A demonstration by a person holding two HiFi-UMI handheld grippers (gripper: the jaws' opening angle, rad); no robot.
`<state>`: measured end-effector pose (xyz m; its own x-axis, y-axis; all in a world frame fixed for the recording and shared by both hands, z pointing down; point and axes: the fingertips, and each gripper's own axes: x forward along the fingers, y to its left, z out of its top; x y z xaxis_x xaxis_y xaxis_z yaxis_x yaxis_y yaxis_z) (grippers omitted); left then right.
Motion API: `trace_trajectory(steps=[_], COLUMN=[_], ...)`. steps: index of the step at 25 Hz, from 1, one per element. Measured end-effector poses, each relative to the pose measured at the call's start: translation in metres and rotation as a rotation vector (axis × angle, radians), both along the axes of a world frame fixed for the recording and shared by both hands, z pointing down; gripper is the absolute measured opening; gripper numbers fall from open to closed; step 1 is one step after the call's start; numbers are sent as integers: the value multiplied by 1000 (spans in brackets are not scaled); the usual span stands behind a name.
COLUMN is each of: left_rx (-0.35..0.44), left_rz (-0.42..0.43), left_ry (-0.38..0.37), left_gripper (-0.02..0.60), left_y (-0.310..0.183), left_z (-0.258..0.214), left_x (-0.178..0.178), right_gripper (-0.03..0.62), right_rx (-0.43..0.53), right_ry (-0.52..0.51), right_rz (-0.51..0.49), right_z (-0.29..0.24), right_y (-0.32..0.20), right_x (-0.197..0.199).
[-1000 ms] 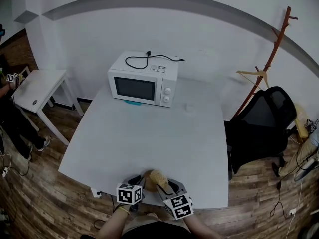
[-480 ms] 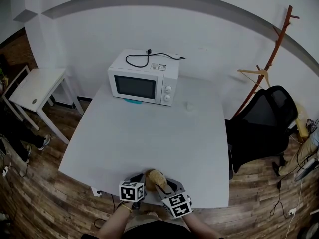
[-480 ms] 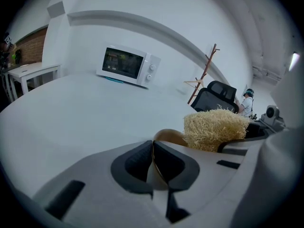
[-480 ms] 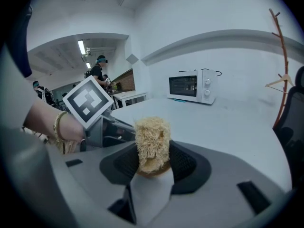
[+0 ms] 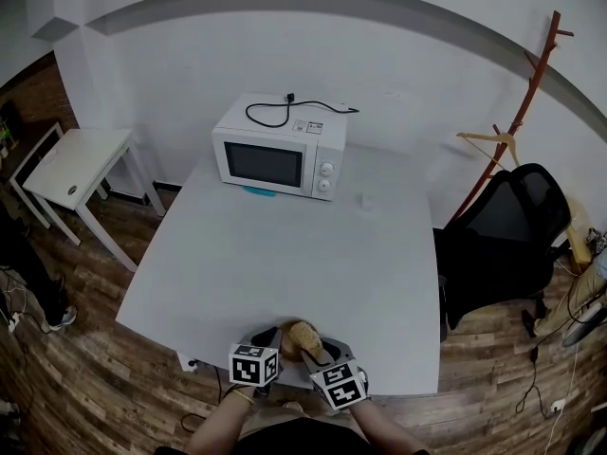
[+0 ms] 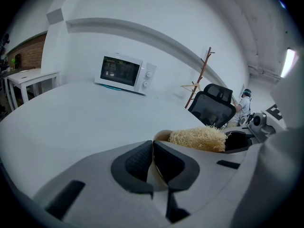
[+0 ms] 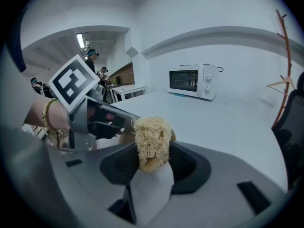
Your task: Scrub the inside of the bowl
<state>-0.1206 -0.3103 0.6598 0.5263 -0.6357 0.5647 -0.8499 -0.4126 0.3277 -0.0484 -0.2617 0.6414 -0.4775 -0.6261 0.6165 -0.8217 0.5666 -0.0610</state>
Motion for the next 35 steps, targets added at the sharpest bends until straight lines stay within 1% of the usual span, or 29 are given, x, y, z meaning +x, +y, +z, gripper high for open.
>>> trace_trajectory(steps=[5, 11, 19, 27, 30, 35], left_rx=[20, 27, 42, 56, 62, 65], left_rz=[11, 12, -1, -10, -12, 0], left_ry=[-5, -2, 16, 16, 13, 0], left_gripper=[28, 28, 26, 26, 26, 26], left_y=[3, 7, 7, 8, 8, 10], left_z=[-7, -11, -18, -21, -22, -21], left_x=[1, 1, -2, -5, -6, -3], right_gripper=[176, 176, 176, 175, 175, 175], right_rx=[-7, 12, 17, -11, -19, -27], right_ry=[14, 11, 32, 57, 68, 97], right_rz=[-5, -20, -82, -135, -173, -211], right_z=[2, -4, -8, -4, -3, 0], right_y=[0, -2, 0, 10, 16, 25], right_x=[1, -7, -26, -30, -33, -32])
